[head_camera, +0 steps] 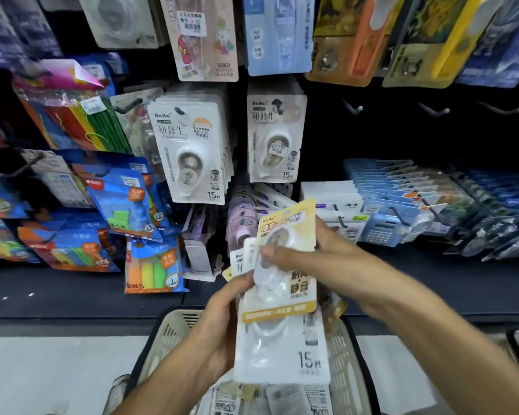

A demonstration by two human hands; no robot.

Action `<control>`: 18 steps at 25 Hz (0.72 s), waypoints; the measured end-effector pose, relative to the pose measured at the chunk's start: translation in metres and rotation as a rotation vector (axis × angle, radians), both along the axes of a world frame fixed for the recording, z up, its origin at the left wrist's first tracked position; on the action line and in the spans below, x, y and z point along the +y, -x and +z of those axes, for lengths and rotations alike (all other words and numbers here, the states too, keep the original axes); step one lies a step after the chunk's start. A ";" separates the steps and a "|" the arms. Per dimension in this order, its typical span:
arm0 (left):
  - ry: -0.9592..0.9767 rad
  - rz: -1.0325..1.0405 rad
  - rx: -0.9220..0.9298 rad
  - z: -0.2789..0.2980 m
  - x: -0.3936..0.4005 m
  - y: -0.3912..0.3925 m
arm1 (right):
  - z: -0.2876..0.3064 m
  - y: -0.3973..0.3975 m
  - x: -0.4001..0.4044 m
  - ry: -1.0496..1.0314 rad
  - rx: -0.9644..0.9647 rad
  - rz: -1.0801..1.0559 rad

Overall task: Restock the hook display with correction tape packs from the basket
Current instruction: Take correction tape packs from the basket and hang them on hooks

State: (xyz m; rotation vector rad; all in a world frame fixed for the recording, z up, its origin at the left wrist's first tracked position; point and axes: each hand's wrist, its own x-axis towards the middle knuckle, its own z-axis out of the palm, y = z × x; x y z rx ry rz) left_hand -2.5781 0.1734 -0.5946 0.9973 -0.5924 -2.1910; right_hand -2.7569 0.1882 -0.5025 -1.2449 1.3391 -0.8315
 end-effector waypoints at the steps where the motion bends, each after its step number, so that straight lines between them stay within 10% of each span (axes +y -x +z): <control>1: -0.001 0.033 0.008 0.004 -0.002 0.001 | -0.009 -0.005 -0.001 0.054 -0.030 -0.049; 10: 0.251 0.189 -0.085 0.059 -0.022 -0.011 | 0.012 0.003 -0.035 0.233 -0.549 -0.308; 18: 0.349 0.331 -0.254 0.081 -0.030 -0.039 | 0.021 0.013 -0.057 0.393 -0.311 -0.280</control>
